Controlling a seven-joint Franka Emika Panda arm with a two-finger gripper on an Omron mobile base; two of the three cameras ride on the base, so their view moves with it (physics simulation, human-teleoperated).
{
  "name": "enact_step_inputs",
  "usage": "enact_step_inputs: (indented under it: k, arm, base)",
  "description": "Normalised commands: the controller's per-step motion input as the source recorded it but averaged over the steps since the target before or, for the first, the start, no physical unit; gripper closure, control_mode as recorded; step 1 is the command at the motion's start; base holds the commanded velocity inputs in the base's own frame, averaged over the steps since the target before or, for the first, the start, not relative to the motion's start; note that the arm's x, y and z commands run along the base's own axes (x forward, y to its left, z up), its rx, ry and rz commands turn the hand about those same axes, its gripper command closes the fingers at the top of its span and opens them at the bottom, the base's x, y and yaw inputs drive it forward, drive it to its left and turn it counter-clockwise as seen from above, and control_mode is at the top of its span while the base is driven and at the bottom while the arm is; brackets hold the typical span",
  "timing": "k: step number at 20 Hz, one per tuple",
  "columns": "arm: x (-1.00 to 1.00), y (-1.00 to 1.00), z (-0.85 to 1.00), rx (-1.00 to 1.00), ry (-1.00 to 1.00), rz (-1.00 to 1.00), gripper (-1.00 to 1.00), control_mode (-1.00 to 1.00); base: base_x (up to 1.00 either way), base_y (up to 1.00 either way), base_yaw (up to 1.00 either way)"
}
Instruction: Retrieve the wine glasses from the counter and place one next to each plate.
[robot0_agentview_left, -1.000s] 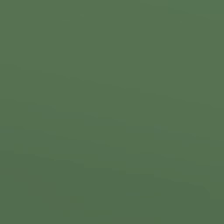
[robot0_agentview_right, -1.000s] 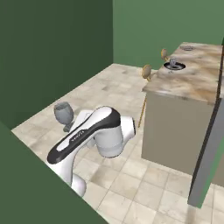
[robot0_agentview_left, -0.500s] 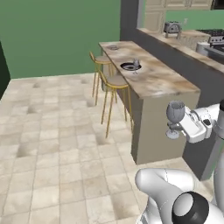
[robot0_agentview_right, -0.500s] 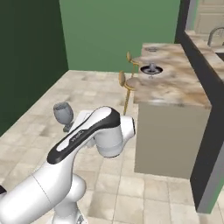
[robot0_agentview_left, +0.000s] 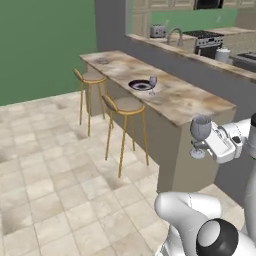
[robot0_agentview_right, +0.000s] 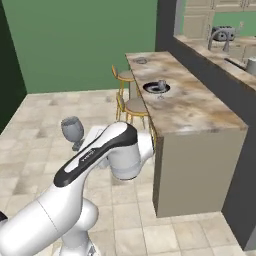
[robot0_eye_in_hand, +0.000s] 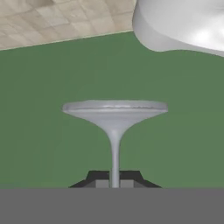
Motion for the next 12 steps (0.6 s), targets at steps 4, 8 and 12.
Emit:
enact_step_inputs:
  k: [4, 8, 12]
  arm:
    - [0.00, 0.00, 0.00, 0.00, 0.00, 0.00, 1.00, 1.00]
    - [0.00, 0.00, 0.00, 0.00, 0.00, 0.00, 1.00, 1.00]
    - [0.00, 0.00, 0.00, 0.00, 0.00, 0.00, 1.00, 1.00]
  base:
    - [0.60, 1.00, -0.47]
    - [0.57, 1.00, -0.45]
    - [0.54, 1.00, -0.42]
